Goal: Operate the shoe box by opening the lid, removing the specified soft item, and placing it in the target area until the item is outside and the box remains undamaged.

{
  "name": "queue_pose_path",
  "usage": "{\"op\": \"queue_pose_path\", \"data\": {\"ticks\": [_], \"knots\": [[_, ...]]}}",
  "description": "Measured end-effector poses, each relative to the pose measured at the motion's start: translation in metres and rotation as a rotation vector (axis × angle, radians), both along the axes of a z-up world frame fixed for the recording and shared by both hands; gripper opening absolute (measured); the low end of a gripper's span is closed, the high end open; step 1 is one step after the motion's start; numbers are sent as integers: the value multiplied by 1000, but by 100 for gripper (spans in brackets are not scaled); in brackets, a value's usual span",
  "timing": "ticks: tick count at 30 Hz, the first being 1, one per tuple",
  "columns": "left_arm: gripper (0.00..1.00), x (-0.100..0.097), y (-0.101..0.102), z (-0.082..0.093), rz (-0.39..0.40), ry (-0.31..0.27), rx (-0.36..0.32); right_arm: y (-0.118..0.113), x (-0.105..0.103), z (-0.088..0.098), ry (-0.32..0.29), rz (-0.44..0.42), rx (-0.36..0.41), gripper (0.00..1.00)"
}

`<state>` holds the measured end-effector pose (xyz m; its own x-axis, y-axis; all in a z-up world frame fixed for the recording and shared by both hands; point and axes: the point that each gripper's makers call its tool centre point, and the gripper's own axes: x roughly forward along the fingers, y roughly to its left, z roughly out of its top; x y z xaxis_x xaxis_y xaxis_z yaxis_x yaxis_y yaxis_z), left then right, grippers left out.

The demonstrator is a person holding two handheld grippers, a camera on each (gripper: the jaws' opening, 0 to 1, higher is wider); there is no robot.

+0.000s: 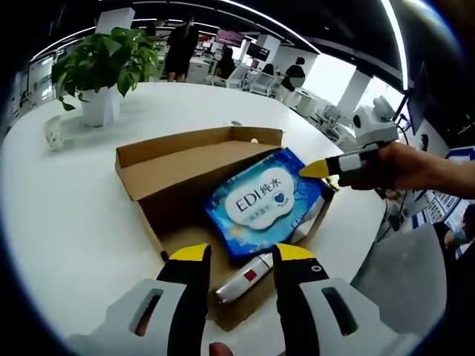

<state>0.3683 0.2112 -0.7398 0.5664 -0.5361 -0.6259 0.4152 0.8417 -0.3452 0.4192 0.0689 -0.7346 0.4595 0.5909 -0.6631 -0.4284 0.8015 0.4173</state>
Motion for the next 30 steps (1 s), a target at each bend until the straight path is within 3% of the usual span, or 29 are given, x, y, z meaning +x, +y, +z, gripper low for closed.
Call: {"op": "queue_pose_path", "data": {"ticks": [8,19,30], "knots": [[33,16,-25,-15,-18,48,12,-15,8,3,-11,-36,16,0],[34,34,-50,-35,-38,89,34,-56,7,0,-5,-121,40,0],[32,43,-76,-51,-74,136,9,-68,-1,-6,15,-141,63,0]]}}
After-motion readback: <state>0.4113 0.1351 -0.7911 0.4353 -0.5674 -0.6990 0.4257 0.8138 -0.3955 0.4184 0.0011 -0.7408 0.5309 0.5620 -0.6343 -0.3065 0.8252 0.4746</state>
